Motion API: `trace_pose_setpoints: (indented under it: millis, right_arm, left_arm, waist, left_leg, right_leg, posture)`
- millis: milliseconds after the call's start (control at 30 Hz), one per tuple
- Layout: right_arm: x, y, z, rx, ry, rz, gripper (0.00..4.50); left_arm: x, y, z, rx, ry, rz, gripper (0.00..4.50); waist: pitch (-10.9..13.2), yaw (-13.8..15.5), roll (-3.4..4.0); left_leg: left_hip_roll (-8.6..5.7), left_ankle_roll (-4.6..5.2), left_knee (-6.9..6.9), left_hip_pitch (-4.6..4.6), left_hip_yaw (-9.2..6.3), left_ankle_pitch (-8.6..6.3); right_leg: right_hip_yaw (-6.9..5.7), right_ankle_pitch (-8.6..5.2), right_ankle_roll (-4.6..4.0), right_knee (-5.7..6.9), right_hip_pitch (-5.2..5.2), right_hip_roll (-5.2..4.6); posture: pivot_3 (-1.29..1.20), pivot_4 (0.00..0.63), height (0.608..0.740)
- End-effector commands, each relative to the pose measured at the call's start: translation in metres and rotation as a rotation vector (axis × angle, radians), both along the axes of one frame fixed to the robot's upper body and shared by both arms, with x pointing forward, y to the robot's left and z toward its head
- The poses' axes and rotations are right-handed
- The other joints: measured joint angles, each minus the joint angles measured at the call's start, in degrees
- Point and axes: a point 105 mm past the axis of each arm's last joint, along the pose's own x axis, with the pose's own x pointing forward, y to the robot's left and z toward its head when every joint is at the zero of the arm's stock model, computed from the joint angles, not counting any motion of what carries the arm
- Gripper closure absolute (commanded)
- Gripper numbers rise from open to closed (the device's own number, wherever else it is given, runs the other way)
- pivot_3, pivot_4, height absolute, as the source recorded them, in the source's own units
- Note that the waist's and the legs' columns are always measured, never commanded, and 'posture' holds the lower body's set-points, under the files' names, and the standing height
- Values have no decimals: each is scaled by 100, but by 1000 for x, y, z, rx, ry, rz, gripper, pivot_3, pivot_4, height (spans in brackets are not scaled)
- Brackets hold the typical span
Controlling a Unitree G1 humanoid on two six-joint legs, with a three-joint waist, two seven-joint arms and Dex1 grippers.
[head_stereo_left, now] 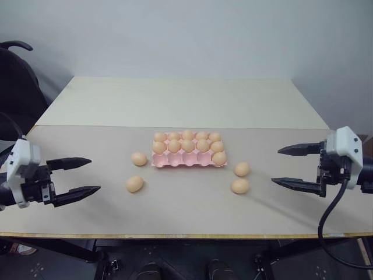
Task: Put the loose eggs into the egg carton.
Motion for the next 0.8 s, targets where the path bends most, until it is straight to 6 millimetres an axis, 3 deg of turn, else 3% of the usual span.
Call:
trace_pose_setpoints:
  millis: [33,533,800]
  right_arm:
    - [-1,1,11,8,-50,18,0]
    - [5,4,11,-18,-50,37,0]
    - [9,26,-28,-119,-39,94,0]
  left_arm:
    - [-1,1,10,21,-53,7,7]
    - [-7,-3,14,14,-58,-21,7]
    - [-8,-5,13,7,-43,-37,7]
  waist:
    - [0,-2,0]
    - [0,-8,0]
    - [0,-2,0]
  left_leg:
    - [0,0,0,0,0,0]
    - [0,0,0,0,0,0]
    - [0,0,0,2,0,0]
  right_leg:
    - [0,0,0,0,0,0]
    - [0,0,0,0,-1,0]
    - [0,0,0,2,0,0]
  posture:
    - [0,150,740]
    - [0,150,740]
    - [0,150,740]
